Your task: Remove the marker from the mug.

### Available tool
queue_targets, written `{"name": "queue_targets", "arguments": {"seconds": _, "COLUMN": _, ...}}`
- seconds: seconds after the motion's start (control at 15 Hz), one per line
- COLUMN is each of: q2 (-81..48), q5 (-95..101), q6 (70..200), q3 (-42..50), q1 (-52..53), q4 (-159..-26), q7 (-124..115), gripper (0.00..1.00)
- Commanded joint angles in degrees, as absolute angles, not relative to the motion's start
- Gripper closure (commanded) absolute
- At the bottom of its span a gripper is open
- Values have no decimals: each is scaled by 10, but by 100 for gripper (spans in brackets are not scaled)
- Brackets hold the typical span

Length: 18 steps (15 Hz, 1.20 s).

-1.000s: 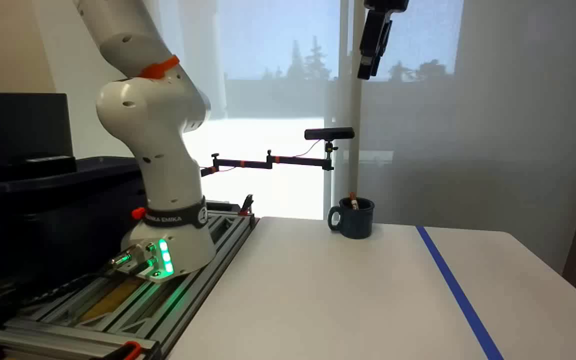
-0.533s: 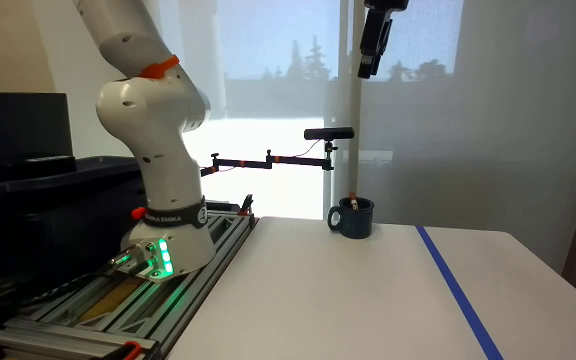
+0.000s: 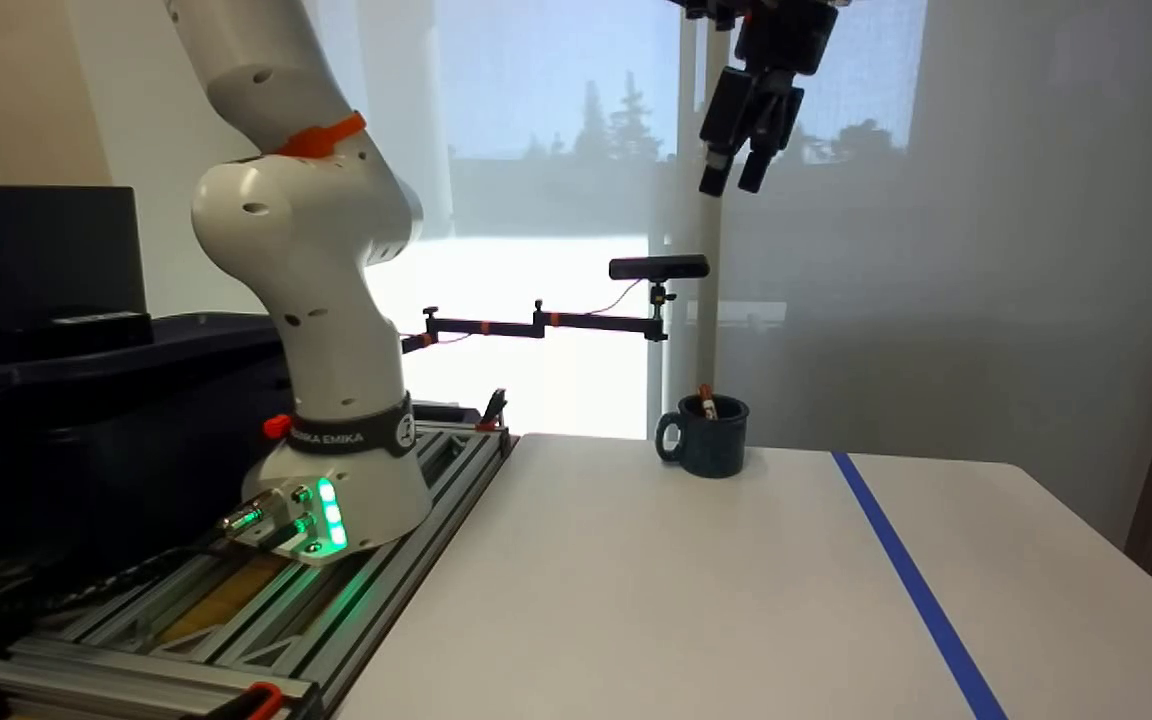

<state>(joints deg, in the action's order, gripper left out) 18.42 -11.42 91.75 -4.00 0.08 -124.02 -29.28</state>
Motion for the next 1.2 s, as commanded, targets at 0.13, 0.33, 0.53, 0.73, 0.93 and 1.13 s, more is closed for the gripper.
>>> {"name": "queue_targets", "arguments": {"seconds": 0.13, "q2": 164, "q5": -203, "q6": 915, "q3": -42, "q1": -6, "q4": -1267, "q7": -413, "gripper": 0}}
{"name": "queue_targets", "arguments": {"seconds": 0.33, "q2": 162, "q5": -269, "q6": 937, "q3": -39, "q1": -4, "q4": -1297, "q7": -458, "gripper": 0}}
{"name": "queue_targets", "arguments": {"seconds": 0.53, "q2": 156, "q5": -331, "q6": 975, "q3": -37, "q1": -4, "q4": -1333, "q7": -494, "gripper": 0}}
{"name": "queue_targets", "arguments": {"seconds": 0.73, "q2": 146, "q5": -312, "q6": 965, "q3": -37, "q1": -2, "q4": -1323, "q7": -478, "gripper": 0}}
{"name": "queue_targets", "arguments": {"seconds": 0.93, "q2": 138, "q5": -303, "q6": 975, "q3": -41, "q1": -3, "q4": -1327, "q7": -493, "gripper": 0}}
{"name": "queue_targets", "arguments": {"seconds": 1.13, "q2": 113, "q5": -299, "q6": 990, "q3": -42, "q1": -2, "q4": -1332, "q7": -492, "gripper": 0}}
